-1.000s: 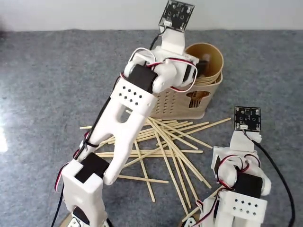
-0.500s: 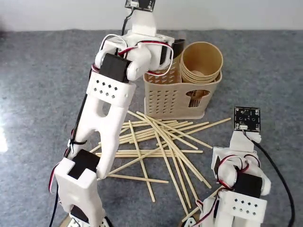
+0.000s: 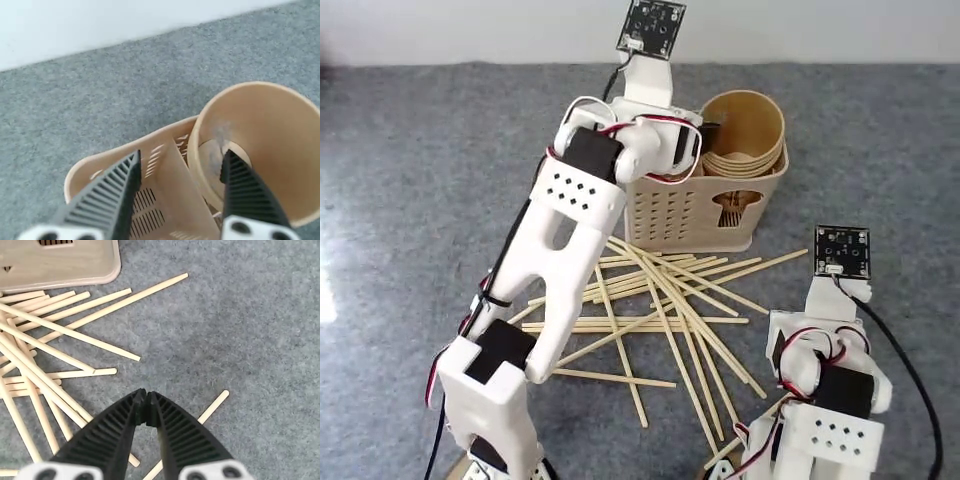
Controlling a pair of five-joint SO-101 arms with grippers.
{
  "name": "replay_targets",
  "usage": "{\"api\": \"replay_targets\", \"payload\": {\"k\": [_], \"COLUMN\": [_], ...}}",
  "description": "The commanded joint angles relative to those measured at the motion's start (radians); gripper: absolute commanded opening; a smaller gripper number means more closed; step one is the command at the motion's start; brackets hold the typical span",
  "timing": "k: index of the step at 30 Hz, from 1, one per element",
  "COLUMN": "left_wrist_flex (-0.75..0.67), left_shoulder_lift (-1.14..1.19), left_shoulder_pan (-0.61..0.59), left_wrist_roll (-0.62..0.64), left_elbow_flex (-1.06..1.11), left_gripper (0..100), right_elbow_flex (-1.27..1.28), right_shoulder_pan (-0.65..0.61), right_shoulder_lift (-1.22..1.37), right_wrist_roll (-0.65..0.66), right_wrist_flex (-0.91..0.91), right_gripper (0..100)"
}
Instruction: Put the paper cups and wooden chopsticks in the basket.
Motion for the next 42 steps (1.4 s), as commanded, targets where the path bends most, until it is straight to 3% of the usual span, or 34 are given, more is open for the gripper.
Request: {"api": "replay_targets", "payload": {"k": [1,12,19,32,42], "left_wrist_flex": [-0.011,0.130,0.127,0.132,0.313], "left_shoulder_lift": [-0.043,-0.032,-0.029,0.163,0.075], "left_shoulder_pan": [0.000,0.077,0.181,0.172,0.219], "left_wrist_roll": [-0.014,-0.008,-0.011,-0.049,-0.049], "left_elbow_flex": [-0.001,-0.280,-0.282,-0.274,-0.506], "left_gripper": [25,25,25,25,25], "right_elbow_flex": [-0.006,-0.006,0.015,0.017,0.017], "right_shoulder_pan": [-0.004,-0.004,-0.008,-0.010,-0.010], "right_shoulder_lift": [-0.008,-0.008,-0.008,-0.008,-0.008], "right_wrist_roll": [-0.006,-0.006,-0.006,-0.006,-0.006], "right_wrist_flex": [-0.015,-0.015,-0.024,-0.025,-0.025], "right_gripper": [0.8,0.8,0.8,0.8,0.8]}}
